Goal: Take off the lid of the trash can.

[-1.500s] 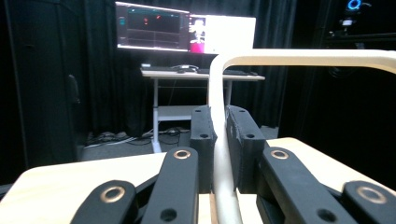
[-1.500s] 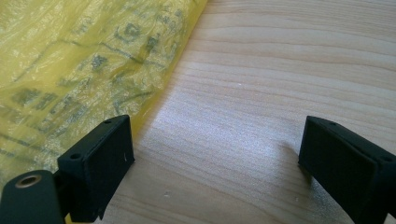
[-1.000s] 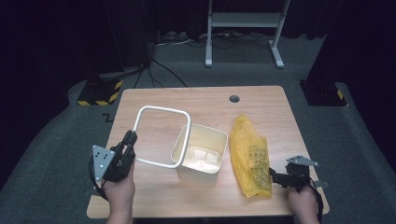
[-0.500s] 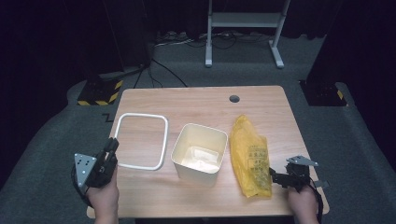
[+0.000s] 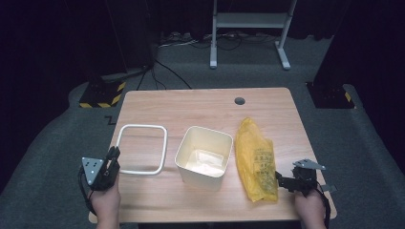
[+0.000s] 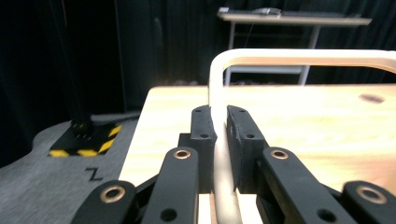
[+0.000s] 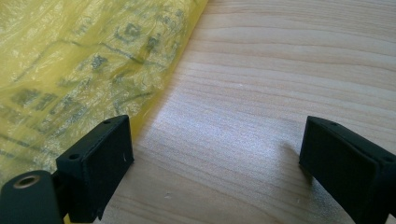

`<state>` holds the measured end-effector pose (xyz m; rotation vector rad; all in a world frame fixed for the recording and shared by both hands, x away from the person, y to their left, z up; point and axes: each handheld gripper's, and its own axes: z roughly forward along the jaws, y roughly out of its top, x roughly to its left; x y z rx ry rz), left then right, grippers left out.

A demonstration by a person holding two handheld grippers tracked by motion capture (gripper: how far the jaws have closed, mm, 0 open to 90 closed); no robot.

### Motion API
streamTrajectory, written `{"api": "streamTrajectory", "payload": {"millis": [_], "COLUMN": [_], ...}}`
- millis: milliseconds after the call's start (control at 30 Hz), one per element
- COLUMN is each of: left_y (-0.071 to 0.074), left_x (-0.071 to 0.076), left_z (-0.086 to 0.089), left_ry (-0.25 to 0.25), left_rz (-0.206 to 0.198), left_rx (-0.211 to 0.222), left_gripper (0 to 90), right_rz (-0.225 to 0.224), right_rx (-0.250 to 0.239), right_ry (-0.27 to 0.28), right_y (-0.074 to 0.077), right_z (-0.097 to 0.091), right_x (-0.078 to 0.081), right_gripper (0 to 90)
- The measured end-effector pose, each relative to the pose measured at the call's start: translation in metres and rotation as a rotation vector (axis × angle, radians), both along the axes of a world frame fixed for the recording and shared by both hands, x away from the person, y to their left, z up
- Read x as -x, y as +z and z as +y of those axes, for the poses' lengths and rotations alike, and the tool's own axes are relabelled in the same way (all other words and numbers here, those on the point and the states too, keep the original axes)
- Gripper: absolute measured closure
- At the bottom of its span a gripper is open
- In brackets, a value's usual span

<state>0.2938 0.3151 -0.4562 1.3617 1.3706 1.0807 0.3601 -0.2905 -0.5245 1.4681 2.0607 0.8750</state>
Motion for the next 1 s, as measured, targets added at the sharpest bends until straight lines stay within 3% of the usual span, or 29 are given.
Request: {"api": "streamTrajectory", "payload": {"millis": [667,1000], "left_y": [-0.06,-0.068], "left_x": [-0.031,-0.037], "left_z": [-0.009,-0.016], "left_ry": [0.052,0.092], "left_rz": [0.222,0.325], "left_rx": [-0.051,-0.094], "left_gripper": [81.1,81.1], "right_rz": [-0.001,-0.002], "right_rx": [0.002,0.003], "right_ry": [-0.001,-0.002], "right_y": [0.0,0.0], "right_z": [0.0,0.0], "right_x": [0.0,0.0], "right_gripper": [9.4,9.5]}}
